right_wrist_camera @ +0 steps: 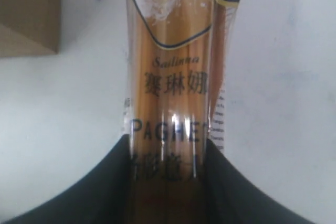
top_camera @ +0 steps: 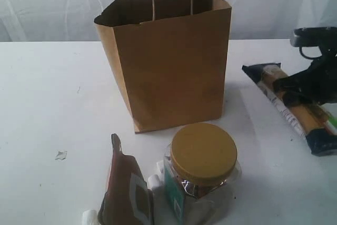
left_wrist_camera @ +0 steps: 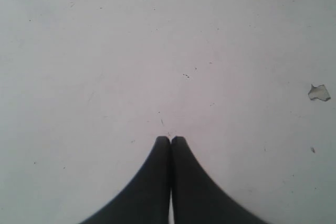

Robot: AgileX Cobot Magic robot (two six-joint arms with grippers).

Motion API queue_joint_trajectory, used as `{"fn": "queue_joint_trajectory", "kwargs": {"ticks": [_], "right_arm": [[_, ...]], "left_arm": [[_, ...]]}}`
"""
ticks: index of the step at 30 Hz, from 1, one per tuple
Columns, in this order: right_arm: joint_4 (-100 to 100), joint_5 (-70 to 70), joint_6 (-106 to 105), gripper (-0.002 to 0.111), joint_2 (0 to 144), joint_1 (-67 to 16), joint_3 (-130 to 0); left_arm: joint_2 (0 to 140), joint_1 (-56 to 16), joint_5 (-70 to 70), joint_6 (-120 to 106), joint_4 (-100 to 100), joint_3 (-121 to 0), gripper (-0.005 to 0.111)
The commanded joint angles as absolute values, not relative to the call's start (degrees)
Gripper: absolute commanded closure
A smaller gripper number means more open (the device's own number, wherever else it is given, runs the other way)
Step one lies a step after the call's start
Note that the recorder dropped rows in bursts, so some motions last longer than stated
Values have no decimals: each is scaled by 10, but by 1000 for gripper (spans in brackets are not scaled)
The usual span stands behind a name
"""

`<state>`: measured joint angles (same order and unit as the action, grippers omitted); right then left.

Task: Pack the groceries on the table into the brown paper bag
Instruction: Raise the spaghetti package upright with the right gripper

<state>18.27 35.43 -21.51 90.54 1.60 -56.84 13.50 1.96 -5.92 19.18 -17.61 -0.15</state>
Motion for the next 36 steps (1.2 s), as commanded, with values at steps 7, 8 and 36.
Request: {"fn": "queue_joint_trajectory", "kwargs": {"ticks": [7, 8, 36], "right_arm": [[372, 366, -330, 108, 887, 96, -617], [401, 372, -348, 108, 886, 107, -623], [988, 634, -683, 108, 968, 171, -807]], "left_arm": [[132, 19, -60, 193, -176, 0, 107], [132, 19, -60, 193, -176, 0, 107], [132, 19, -60, 193, -176, 0, 107]]}}
